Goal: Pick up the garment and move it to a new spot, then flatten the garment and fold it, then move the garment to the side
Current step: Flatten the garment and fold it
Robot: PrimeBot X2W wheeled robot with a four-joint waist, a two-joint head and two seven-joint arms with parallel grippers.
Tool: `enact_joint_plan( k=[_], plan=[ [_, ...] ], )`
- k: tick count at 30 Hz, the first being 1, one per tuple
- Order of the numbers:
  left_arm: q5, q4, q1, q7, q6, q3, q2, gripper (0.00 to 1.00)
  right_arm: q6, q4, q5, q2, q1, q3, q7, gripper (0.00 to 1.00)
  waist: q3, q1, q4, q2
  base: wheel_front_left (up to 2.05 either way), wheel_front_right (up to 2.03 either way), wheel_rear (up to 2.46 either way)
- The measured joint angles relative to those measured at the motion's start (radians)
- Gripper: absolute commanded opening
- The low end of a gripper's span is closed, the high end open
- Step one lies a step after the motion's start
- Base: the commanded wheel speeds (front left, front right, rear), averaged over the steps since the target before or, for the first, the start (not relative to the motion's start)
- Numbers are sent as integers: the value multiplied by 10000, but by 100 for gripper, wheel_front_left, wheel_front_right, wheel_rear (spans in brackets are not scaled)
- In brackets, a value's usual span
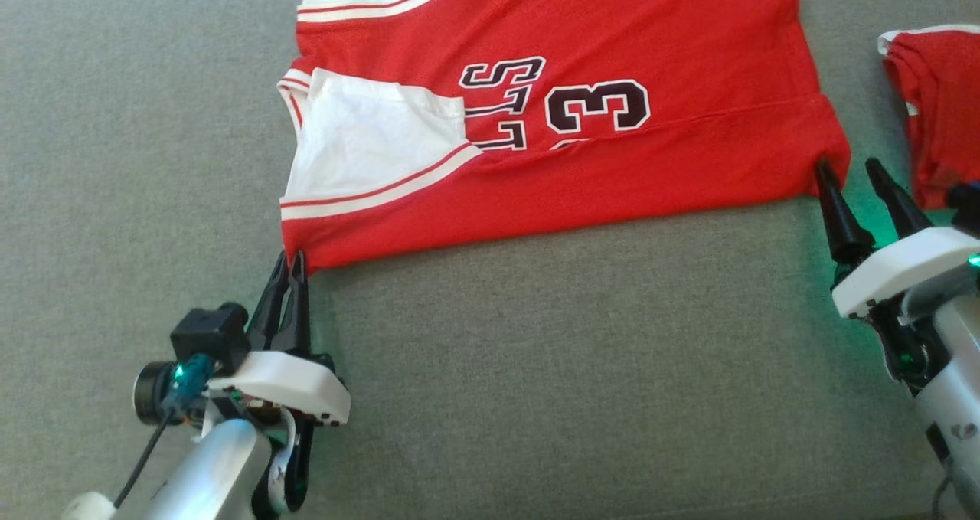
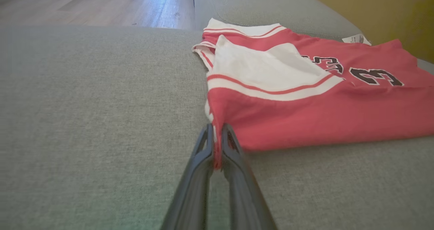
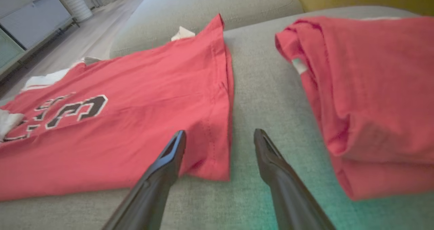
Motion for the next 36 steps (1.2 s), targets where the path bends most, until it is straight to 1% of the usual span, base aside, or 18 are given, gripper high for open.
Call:
enact_joint_plan(
  k=[8,9,10,11,12,17,20,25,30,36],
  plan=[
    [4,-389,0,15,117,19,167,0,0,522,337,-4,-134,353,585,100,117,0,201,0,0,0,0],
    [4,-414,0,44,144,17,167,0,0,518,424,-6,-200,397,658,91,122,0,224,0,0,0,0],
    [4,-426,0,71,169,17,167,0,0,497,512,-8,-244,437,709,48,122,0,243,0,0,0,0],
    [4,-433,1,81,169,15,167,0,0,468,589,-10,-251,489,723,20,116,1,263,0,0,0,0],
    [4,-433,1,81,169,15,167,0,0,468,589,-10,-251,489,723,0,116,1,263,0,0,0,0],
    [2,-554,59,84,180,0,173,0,0,309,966,-161,-128,736,788,0,-66,1,360,0,0,0,0],
    [2,-736,287,82,184,-10,211,0,0,48,1246,-512,159,761,790,0,-261,0,419,0,0,0,0],
    [-90,-1097,1137,73,290,-94,320,0,0,-437,1569,-1047,1015,936,928,0,-633,0,484,0,0,0,0],
    [-100,-1469,1971,75,366,-391,384,0,0,-932,1860,-1515,1888,963,1045,0,-1018,0,569,0,0,0,0],
    [-173,-1919,2987,127,575,-681,485,0,0,-1521,2006,-1816,3218,838,1235,0,-1449,-1,680,0,0,0,0]
  ],
)
